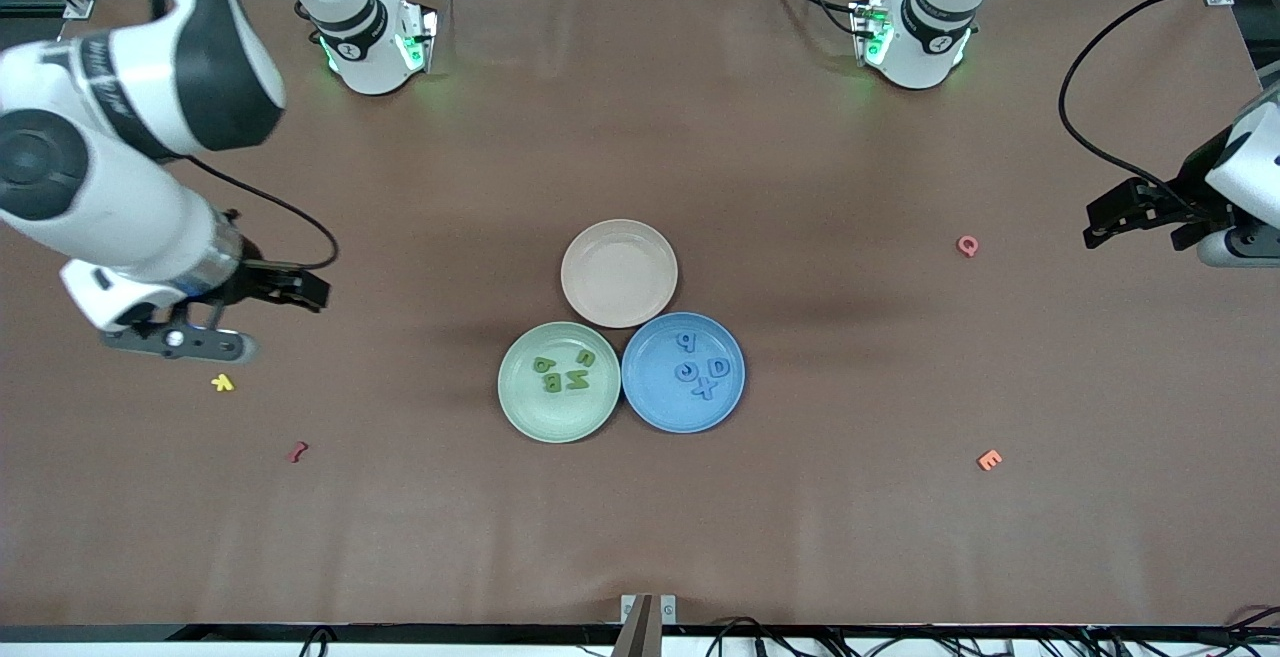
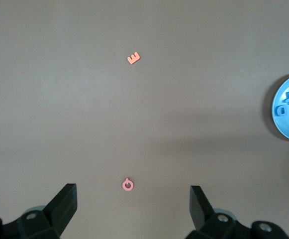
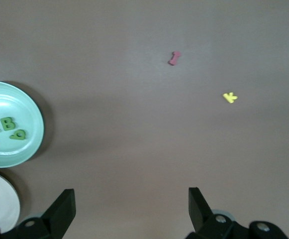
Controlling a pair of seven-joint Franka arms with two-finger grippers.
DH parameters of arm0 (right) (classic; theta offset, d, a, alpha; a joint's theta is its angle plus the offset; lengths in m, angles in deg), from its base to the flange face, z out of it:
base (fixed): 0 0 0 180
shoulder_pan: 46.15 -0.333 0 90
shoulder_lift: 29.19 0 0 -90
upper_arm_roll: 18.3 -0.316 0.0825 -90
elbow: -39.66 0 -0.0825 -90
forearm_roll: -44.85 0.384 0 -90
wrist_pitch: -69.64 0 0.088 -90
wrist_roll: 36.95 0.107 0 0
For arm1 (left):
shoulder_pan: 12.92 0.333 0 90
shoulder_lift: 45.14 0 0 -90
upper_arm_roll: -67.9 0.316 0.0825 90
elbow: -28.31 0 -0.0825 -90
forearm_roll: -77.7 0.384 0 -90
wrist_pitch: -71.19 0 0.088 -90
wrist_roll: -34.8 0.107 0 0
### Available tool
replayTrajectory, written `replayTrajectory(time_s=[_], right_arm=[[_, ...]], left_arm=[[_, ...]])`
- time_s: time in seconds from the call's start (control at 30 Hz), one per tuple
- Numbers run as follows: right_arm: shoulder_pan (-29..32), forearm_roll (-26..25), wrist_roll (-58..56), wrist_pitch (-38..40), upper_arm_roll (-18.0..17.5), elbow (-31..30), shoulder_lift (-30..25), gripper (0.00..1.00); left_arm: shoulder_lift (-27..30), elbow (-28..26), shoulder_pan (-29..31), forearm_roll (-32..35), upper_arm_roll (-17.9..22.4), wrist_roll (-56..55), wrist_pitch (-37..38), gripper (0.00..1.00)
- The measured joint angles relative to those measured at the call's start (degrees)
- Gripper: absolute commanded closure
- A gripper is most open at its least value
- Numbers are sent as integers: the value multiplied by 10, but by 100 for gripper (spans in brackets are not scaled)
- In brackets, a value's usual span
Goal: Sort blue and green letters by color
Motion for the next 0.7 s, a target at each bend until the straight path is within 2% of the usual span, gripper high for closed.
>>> replayTrajectory(time_s=[0.17, 0.4, 0.47, 0.6, 0.7], right_arm=[[30, 22, -46, 0, 0, 3, -9, 0], [49, 26, -79, 0, 0, 10, -9, 0], [55, 26, -89, -1, 0, 13, -9, 0], [66, 27, -102, -2, 1, 28, -9, 0], [60, 27, -108, -2, 11, 43, -10, 0]], left_arm=[[-3, -1, 0, 0, 0, 0, 1, 0], [-3, 1, -19, 0, 2, 0, 1, 0], [-3, 3, -42, 3, 16, 0, 1, 0], [-2, 14, -105, 9, 75, -1, 2, 0], [0, 20, -127, 11, 100, 8, 8, 0]])
